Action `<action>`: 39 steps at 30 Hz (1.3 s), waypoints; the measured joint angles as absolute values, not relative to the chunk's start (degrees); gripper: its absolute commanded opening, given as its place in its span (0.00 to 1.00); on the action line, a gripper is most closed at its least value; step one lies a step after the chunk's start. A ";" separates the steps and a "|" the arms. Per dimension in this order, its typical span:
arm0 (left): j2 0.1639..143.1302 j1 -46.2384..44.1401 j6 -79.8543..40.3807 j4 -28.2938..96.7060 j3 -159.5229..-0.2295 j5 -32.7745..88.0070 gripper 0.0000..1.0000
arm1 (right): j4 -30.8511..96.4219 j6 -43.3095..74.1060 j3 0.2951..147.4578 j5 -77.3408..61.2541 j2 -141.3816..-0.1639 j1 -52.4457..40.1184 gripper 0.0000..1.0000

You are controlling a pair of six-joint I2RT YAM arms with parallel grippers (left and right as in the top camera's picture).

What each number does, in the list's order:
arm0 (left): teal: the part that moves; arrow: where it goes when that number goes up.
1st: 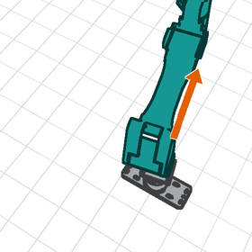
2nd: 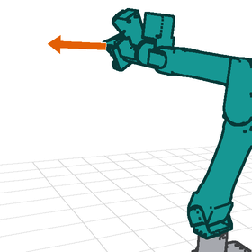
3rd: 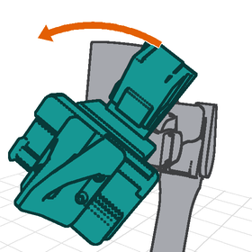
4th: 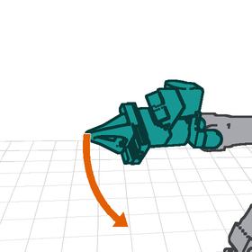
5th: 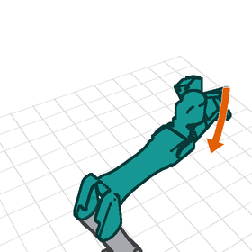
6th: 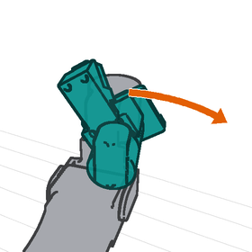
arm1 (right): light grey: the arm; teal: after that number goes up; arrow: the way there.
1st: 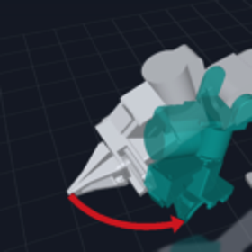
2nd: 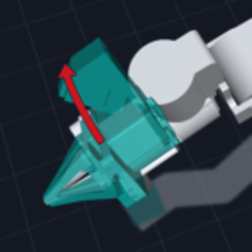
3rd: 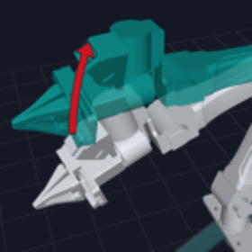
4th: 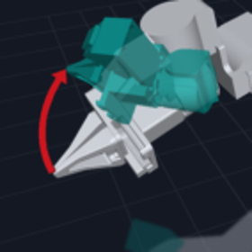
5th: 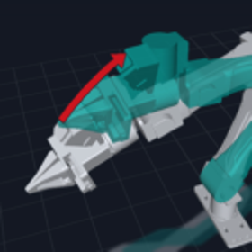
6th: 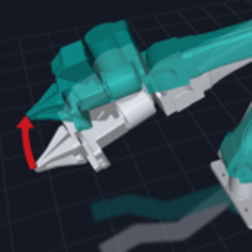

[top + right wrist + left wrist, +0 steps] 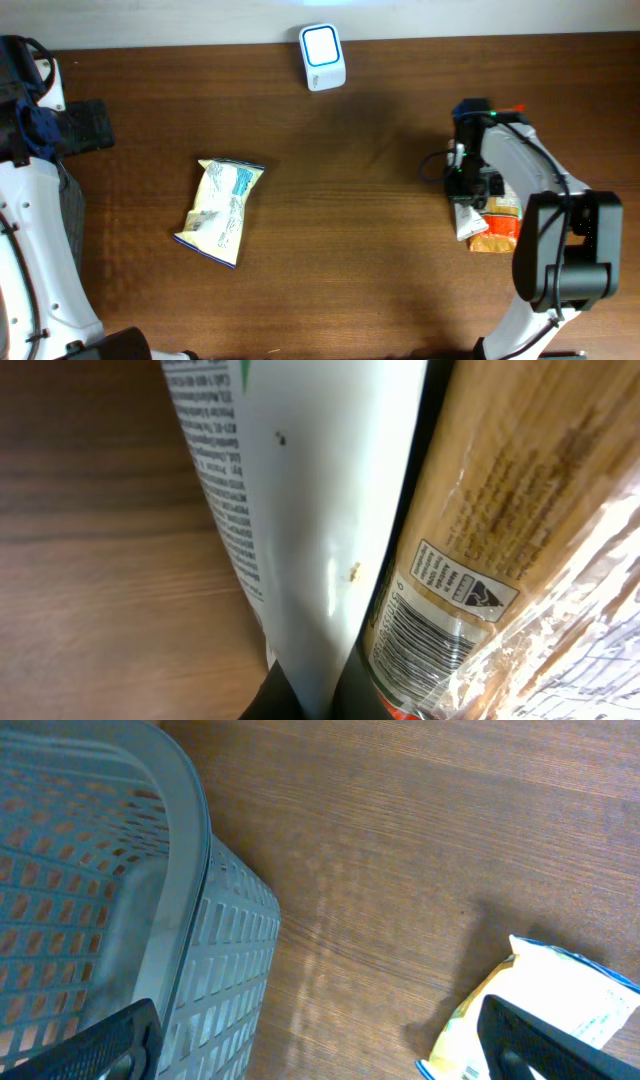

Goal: Scan the item barcode
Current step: 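Reach the right gripper to the white snack bag and grasp it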

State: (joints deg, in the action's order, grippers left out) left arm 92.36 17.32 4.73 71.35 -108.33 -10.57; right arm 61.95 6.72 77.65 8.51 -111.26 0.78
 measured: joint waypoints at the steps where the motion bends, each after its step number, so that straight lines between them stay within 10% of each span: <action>1: 92.36 17.32 4.73 71.37 -108.33 -10.57 0.99 | 61.28 7.11 77.65 8.43 -111.24 2.22 0.04; 2: 92.36 17.32 4.73 71.35 -108.33 -10.57 0.99 | 60.77 7.49 77.62 8.45 -111.18 3.77 0.05; 3: 92.36 17.32 4.73 71.35 -108.33 -10.57 0.99 | 60.51 7.70 77.62 8.47 -111.15 5.13 0.40; 4: 92.36 17.32 4.73 71.35 -108.33 -10.57 0.99 | 60.42 7.79 77.65 8.49 -111.15 5.93 0.99; 13: 92.36 17.32 4.73 71.35 -108.33 -10.57 0.99 | 70.26 6.48 89.93 -11.94 -111.61 4.99 0.99; 20: 92.36 17.32 4.73 71.37 -108.33 -10.55 0.99 | 48.86 6.90 94.63 -40.77 -111.59 -12.45 0.99; 28: 92.36 17.32 4.73 71.31 -108.33 -10.57 0.99 | 26.70 9.41 95.02 -32.49 -112.36 -33.34 0.94; 39: 92.36 17.32 4.73 71.33 -108.33 -10.57 0.99 | 51.83 -6.85 136.09 -31.53 -142.63 -34.33 0.94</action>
